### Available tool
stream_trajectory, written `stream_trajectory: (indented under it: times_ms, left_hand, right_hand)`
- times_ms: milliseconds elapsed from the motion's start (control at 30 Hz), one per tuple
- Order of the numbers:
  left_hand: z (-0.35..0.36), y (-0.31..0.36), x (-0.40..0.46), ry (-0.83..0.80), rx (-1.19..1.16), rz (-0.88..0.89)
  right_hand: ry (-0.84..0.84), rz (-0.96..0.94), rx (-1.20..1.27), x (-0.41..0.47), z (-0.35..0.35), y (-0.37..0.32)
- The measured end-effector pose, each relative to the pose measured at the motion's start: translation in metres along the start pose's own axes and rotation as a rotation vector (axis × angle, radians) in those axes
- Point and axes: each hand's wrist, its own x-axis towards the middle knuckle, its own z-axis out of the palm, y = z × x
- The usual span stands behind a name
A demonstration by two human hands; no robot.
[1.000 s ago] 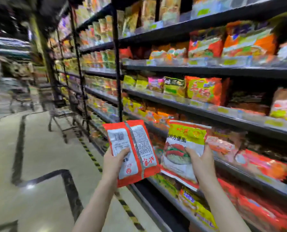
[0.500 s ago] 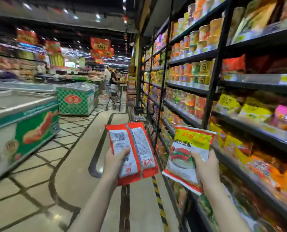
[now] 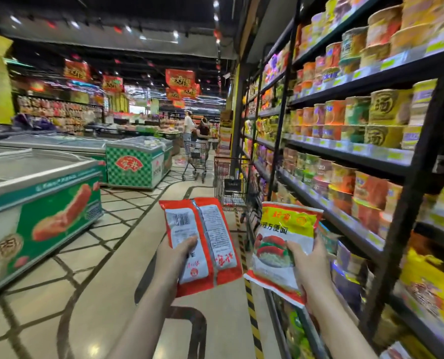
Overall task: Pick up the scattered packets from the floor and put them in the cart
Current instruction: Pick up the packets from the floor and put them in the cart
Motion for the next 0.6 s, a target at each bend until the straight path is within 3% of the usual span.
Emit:
stream_trajectory:
  times_ms: [367, 600]
  left_hand:
    - [0.105, -0.048, 0.287, -0.039, 0.049, 0.042]
    - [0.183, -0.1, 0.453, 0.023, 0.075, 0.101]
  right_hand:
    - [0.052, -0.009, 0.033, 0.262, 0.101, 0.073]
    - [0.077, 0.027, -0.003, 0.433, 0.168, 0.139]
